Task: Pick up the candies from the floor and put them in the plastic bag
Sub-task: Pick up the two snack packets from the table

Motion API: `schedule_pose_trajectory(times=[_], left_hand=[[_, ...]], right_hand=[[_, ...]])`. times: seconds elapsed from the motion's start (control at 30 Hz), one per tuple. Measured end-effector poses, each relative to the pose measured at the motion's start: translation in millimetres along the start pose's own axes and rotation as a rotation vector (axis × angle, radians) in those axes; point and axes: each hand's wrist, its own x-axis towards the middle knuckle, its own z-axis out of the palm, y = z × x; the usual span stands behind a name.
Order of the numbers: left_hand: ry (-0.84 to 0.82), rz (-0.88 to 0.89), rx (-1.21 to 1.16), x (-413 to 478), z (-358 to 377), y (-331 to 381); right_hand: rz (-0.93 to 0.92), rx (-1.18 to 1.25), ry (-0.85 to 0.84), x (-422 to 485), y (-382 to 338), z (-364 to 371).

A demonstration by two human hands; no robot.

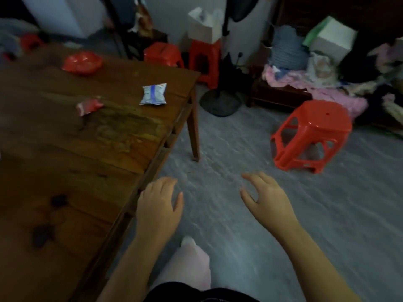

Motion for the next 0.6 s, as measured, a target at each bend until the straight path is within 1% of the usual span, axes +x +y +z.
schedule_pose_trajectory(times=[0.2, 0.47, 0.6], left_hand=[[0.052, -0.158, 0.036, 72, 9, -49], [0.095, -0.262, 0.073, 198, -1, -130], [0.116, -0.328, 0.078, 244, -4, -160]], right_hand=[[-0.117, 0.000, -0.089, 109, -11, 39], [-0.236, 0.041, -0.140, 276, -75, 104], [-0.229, 0.075, -0.164, 338, -93, 136]])
